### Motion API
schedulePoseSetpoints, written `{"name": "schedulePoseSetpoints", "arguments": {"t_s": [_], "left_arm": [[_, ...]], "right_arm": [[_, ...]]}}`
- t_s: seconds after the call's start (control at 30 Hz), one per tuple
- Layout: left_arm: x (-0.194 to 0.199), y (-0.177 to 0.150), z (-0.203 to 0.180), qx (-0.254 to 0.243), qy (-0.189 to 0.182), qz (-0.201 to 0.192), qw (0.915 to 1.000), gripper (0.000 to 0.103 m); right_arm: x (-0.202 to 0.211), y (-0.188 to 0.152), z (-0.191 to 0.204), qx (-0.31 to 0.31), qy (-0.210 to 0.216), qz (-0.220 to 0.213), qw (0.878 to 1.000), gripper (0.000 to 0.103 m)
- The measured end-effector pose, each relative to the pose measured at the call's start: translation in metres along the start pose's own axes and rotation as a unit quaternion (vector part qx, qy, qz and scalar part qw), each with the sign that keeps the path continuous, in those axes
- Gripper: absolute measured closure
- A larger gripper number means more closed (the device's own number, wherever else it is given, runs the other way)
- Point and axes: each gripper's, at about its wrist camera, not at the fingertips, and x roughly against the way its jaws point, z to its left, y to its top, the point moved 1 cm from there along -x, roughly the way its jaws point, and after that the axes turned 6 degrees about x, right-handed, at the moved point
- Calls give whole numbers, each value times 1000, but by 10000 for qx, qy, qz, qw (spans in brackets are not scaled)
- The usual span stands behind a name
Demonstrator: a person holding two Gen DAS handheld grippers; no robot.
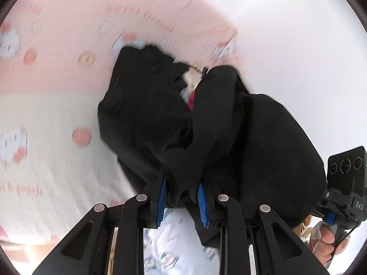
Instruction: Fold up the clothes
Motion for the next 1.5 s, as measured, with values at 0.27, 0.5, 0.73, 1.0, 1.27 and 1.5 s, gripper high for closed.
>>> {"name": "schedulePoseSetpoints", "arguments": {"t_s": [0.27, 0.5, 0.73, 1.0, 1.27, 1.5], "left_arm": [[12, -21, 34, 357, -221, -91, 9991, 82], [33, -23, 43, 429, -281, -489, 9975, 81], [43, -9, 48, 858, -515, -562, 9934, 27], [27, 30, 21, 415, -410, -506, 9970, 27], [-2, 61, -15, -286, -353, -59, 9990, 27], [-53, 76, -28, -702, -102, 651, 9954, 27]], "right_arm": [[-16, -59, -38, -154, -1199, 511, 9913, 95], [-8, -70, -37, 74, -1751, 205, 9843, 93], [-5, -76, -10, 373, -2074, 220, 9773, 88], [13, -79, -6, 458, -2323, 105, 9715, 39], [29, -71, -20, 71, -2212, 185, 9750, 38], [36, -67, -36, -183, -2177, 157, 9757, 37]]}}
